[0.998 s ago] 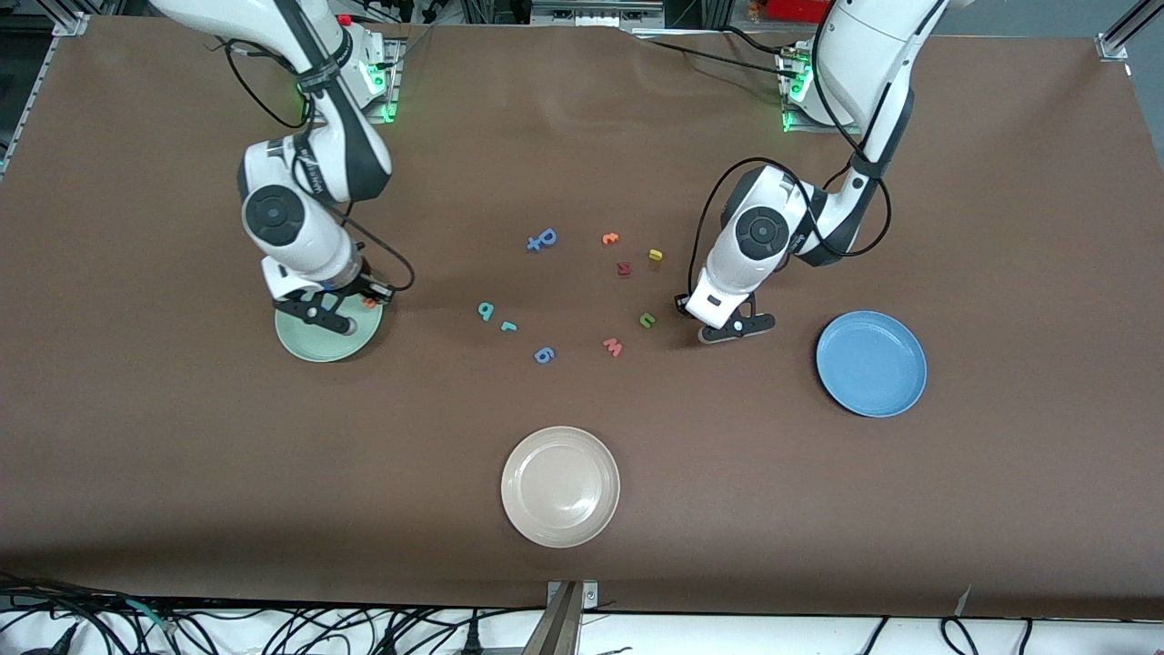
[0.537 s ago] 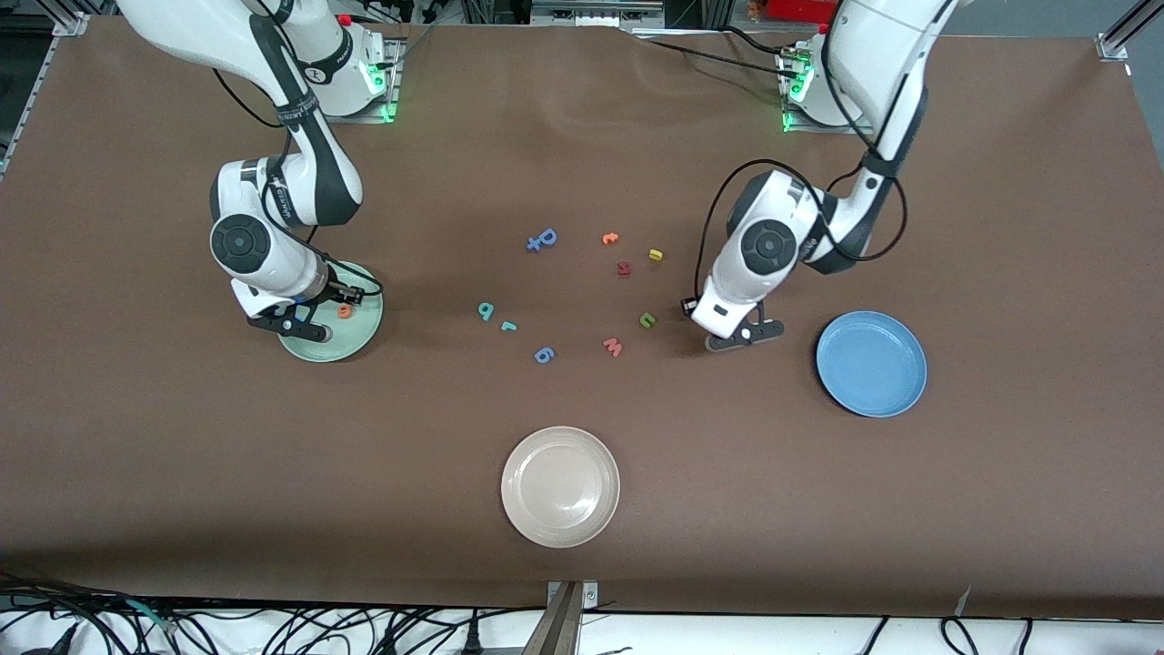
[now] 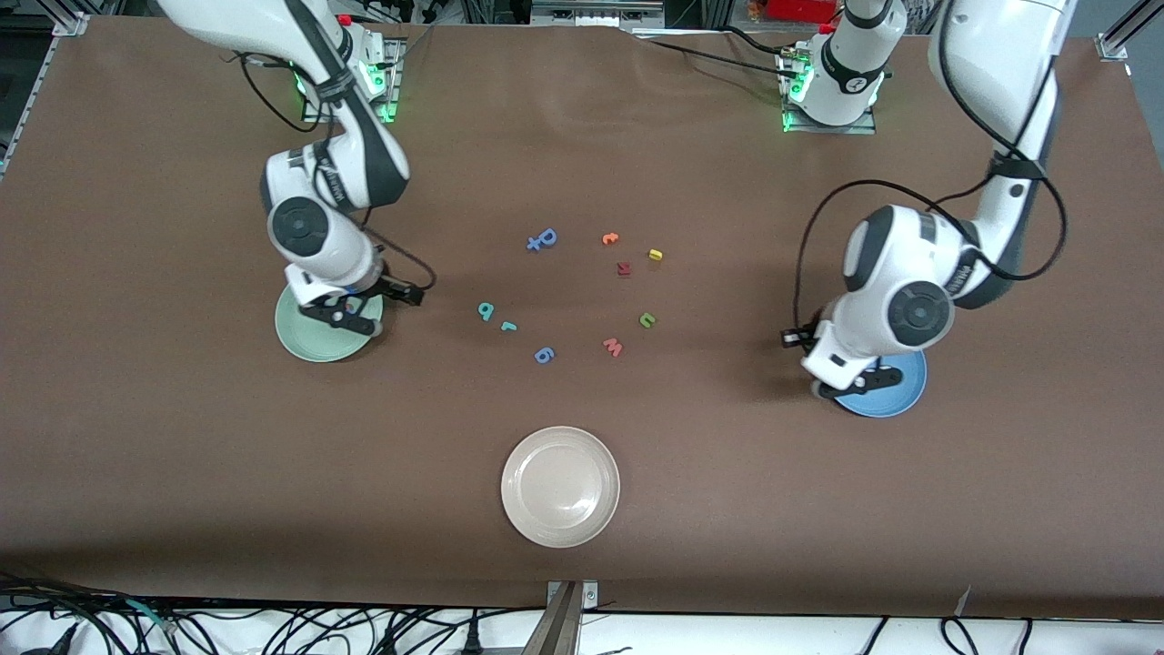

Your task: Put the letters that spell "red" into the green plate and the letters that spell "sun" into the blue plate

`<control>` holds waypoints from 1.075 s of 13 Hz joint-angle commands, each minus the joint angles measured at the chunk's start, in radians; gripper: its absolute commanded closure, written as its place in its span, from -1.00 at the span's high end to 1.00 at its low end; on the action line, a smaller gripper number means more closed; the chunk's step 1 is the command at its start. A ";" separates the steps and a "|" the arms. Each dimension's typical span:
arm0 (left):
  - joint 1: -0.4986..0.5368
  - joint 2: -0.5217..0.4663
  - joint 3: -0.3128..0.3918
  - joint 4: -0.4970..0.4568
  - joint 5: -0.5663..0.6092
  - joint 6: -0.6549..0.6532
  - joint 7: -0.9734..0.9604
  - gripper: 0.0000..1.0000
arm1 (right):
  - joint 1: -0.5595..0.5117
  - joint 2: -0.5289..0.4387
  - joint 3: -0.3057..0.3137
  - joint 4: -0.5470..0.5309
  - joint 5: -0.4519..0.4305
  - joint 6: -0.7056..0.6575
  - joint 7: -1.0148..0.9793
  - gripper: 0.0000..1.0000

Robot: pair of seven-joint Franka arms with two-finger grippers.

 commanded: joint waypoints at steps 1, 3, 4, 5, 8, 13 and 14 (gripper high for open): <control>0.105 0.023 -0.012 0.014 0.056 -0.007 0.157 -0.74 | 0.000 0.006 0.046 0.017 0.015 0.069 0.087 0.98; 0.141 0.048 -0.013 0.017 0.107 0.002 0.177 0.03 | 0.017 0.037 0.058 0.011 0.015 0.162 0.092 0.98; 0.142 0.050 -0.013 0.017 0.121 0.017 0.177 0.99 | 0.034 0.061 0.058 0.011 0.016 0.173 0.100 0.93; 0.136 0.047 -0.015 0.020 0.118 0.019 0.171 1.00 | 0.054 0.095 0.058 0.011 0.016 0.202 0.135 0.82; 0.124 0.036 -0.066 0.011 0.075 0.005 0.106 1.00 | 0.098 0.129 0.056 0.014 0.016 0.304 0.244 0.83; 0.130 0.007 -0.344 -0.057 0.050 0.014 -0.290 1.00 | 0.123 0.175 0.056 0.002 0.013 0.379 0.247 0.54; 0.133 0.005 -0.388 -0.073 0.050 0.040 -0.377 1.00 | 0.129 0.184 0.055 0.000 0.013 0.397 0.249 0.53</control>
